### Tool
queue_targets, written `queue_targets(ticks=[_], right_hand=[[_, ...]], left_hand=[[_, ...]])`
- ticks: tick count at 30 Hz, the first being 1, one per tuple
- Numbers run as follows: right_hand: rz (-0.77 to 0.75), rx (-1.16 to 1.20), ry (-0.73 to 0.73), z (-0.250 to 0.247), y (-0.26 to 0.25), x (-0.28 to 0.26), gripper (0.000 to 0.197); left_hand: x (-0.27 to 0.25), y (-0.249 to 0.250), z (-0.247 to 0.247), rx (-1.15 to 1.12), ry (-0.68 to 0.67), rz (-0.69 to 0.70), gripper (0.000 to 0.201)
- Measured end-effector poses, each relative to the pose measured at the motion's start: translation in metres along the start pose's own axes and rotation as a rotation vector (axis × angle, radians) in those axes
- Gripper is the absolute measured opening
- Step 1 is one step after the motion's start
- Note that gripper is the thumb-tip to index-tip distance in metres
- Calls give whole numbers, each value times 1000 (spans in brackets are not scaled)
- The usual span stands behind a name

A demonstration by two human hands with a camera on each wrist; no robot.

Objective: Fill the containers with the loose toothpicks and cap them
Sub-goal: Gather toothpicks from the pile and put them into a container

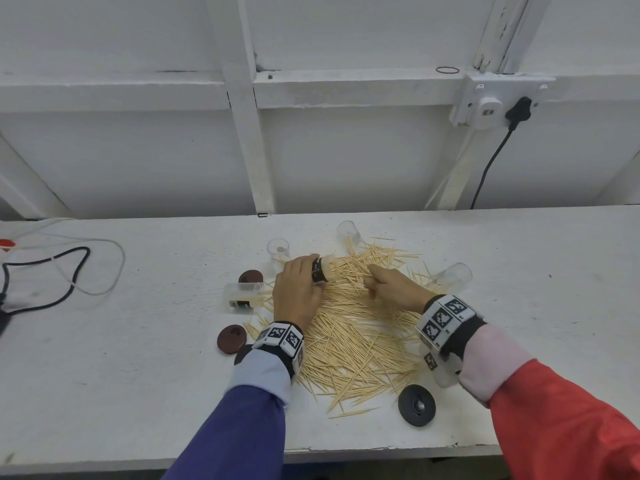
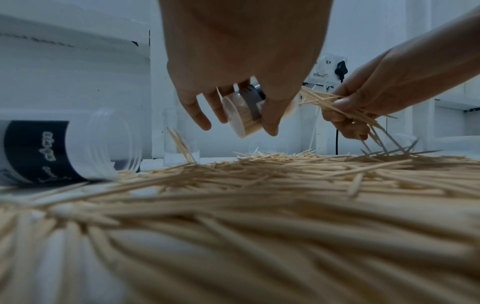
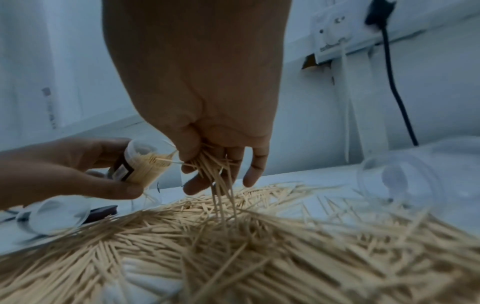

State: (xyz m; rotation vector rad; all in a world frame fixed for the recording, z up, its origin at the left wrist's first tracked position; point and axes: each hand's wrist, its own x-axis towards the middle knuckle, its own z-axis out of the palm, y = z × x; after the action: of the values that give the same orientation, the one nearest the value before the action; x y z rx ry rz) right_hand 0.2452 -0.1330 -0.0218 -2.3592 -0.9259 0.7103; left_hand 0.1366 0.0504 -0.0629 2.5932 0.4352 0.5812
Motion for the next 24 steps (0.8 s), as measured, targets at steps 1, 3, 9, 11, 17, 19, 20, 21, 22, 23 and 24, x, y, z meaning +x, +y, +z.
queue_targets(ticks=[1,3,9,11,17,19,20,21,22,23,24], right_hand=[[-11,-11,7,-2,-2,-1,22],[-30,-98,15,-4,-7,-3,18],[-72,-441,0,-7,-21,-1,10],[-79,-526,8,-8,-25,0,9],[-125,-668,-28,-12,-40,0,6],[-126,-698,-57,-13,-45,1,4],[-127,-697,-67,-14,-46,2,4],[-129,-693,-70,-15,-48,2,4],[-135,-692,-62,-16,-48,3,6],[-143,-696,-50,-17,-48,3,10],[-151,-697,-38,-18,-49,4,14]], left_hand=[[0,0,0,2,-4,2,53],[0,0,1,1,-12,9,53],[0,0,0,-1,-22,39,51],[-1,1,0,6,-34,53,51],[-1,0,1,18,-109,124,54],[-1,0,2,16,-126,134,54],[0,0,2,17,-135,138,54],[-1,0,2,21,-143,140,54],[-1,0,2,25,-147,142,54],[-1,1,2,26,-150,141,54],[-1,1,2,25,-154,139,54]])
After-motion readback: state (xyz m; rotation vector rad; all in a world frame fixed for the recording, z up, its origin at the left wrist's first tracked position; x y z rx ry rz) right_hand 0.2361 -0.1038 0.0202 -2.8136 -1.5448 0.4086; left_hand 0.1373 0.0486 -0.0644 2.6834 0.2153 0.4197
